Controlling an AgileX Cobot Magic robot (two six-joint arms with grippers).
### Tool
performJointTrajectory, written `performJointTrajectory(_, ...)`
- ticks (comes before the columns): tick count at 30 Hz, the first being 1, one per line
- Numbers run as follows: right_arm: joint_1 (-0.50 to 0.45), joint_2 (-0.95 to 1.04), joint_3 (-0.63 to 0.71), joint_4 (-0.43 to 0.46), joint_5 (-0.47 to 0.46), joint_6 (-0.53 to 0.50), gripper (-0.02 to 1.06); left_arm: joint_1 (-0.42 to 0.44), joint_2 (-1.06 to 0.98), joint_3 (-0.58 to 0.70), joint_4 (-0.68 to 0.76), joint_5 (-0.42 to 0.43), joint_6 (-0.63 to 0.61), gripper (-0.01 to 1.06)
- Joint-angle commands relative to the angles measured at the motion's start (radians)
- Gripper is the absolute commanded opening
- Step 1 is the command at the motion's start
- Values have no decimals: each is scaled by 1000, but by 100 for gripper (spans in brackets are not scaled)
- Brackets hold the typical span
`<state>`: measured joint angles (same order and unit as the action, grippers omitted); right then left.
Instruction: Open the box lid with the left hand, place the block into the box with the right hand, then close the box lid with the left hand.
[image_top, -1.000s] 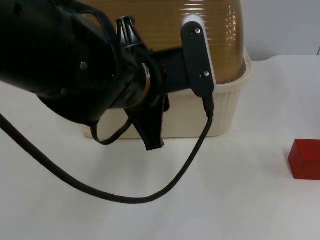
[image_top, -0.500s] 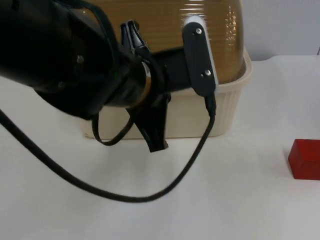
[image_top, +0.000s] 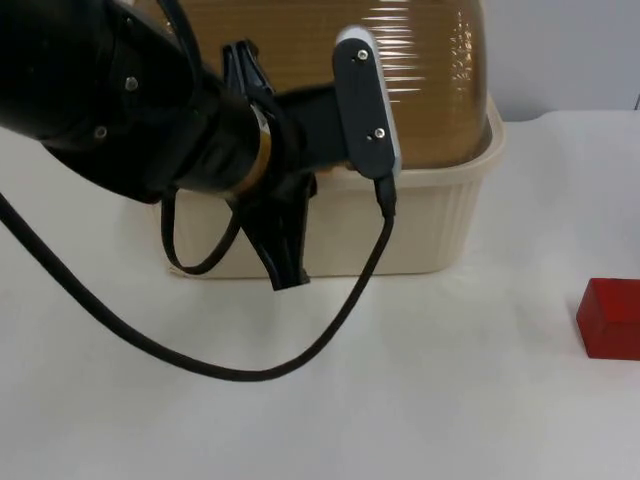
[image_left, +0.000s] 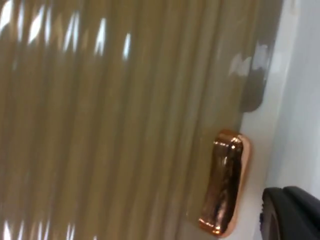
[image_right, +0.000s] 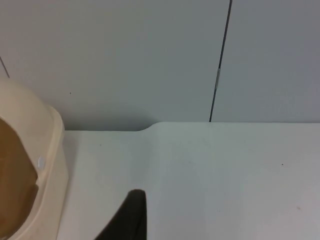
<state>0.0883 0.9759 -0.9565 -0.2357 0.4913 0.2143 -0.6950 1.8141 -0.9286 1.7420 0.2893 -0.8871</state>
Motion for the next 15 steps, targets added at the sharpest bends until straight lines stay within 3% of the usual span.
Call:
performJointTrajectory(1,3,-2,-6,-6,-16,-2,105,-2,0,-8,2,-2,4,0)
performJointTrajectory(15,3,-2,-6,-6,-16,-2,105,-2,33,-25,2,39,24,0)
